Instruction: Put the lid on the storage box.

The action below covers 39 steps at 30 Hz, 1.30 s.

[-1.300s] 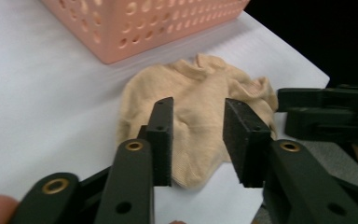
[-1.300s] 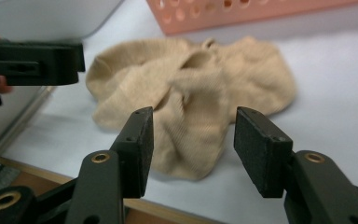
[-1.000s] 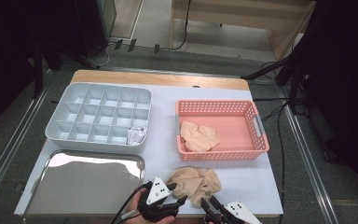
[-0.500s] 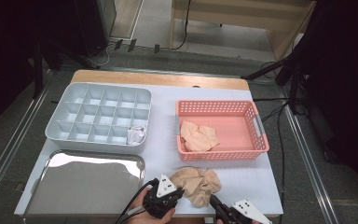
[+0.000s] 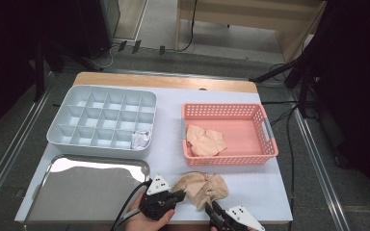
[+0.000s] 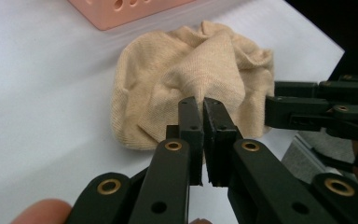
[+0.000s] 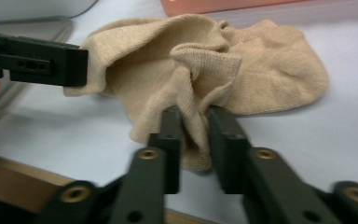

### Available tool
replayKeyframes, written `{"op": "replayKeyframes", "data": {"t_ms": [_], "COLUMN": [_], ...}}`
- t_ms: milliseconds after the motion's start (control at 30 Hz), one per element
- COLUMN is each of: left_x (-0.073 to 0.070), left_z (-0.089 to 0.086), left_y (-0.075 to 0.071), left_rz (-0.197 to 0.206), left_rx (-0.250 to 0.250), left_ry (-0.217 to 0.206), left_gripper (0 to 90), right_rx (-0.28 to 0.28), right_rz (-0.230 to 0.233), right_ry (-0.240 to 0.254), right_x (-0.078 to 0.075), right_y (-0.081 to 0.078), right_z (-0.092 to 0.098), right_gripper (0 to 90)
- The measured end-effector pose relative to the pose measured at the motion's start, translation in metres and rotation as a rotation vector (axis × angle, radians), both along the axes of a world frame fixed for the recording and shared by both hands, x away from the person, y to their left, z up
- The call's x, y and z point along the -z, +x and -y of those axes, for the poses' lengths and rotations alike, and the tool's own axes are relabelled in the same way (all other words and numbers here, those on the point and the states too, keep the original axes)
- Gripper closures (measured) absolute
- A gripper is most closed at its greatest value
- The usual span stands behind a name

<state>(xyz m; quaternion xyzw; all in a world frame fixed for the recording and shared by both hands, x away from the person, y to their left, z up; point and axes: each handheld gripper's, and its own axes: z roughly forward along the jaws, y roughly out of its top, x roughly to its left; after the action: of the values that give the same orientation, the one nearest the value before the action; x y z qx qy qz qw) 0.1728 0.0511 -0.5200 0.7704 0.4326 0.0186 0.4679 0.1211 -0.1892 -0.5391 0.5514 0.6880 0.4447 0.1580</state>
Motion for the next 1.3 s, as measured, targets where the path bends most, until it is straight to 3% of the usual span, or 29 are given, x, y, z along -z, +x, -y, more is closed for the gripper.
{"op": "replayKeyframes", "data": {"t_ms": [167,233,433,500,567,733,833,967,1033,1167,1300], "left_x": [-0.003,-0.002,-0.001,0.001,0.003,0.002,0.000,-0.005,-0.006,0.000,0.002], "left_z": [-0.010,-0.011,-0.011,-0.011,-0.011,-0.014,-0.019,-0.021,-0.016,-0.003,0.003], "left_y": [-0.003,-0.005,-0.009,-0.008,-0.005,-0.001,-0.002,-0.008,-0.012,-0.014,-0.012], "left_rz": [-0.035,-0.052,-0.117,-0.115,-0.097,-0.039,-0.002,0.047,0.075,0.098,0.097], "left_rx": [0.003,0.005,0.034,0.015,-0.020,-0.110,-0.132,-0.100,-0.080,-0.051,-0.057], "left_ry": [-0.064,-0.071,-0.110,-0.094,-0.066,-0.022,-0.023,-0.078,-0.065,0.008,0.044], "left_gripper": [88.9,88.9,88.8,88.0,86.3,77.9,71.4,65.6,61.9,56.4,62.3], "right_rx": [-0.044,-0.072,-0.092,-0.079,-0.051,0.023,0.060,0.071,0.071,0.062,0.062], "right_rz": [-0.020,-0.029,-0.035,-0.017,-0.008,0.047,0.068,0.072,0.063,0.027,0.005], "right_ry": [0.068,0.079,0.059,0.029,0.010,-0.100,-0.074,-0.059,-0.029,-0.014,-0.066], "right_x": [-0.010,-0.017,-0.025,-0.025,-0.021,-0.012,-0.015,-0.017,-0.016,-0.010,-0.004], "right_y": [0.000,0.000,0.002,0.003,0.006,0.011,0.008,0.004,0.002,0.002,0.004], "right_z": [0.019,0.027,0.043,0.048,0.048,0.042,0.046,0.050,0.050,0.044,0.035], "right_gripper": [83.2,83.1,82.8,81.2,77.9,65.6,65.7,64.9,63.2,60.2,60.1]}}
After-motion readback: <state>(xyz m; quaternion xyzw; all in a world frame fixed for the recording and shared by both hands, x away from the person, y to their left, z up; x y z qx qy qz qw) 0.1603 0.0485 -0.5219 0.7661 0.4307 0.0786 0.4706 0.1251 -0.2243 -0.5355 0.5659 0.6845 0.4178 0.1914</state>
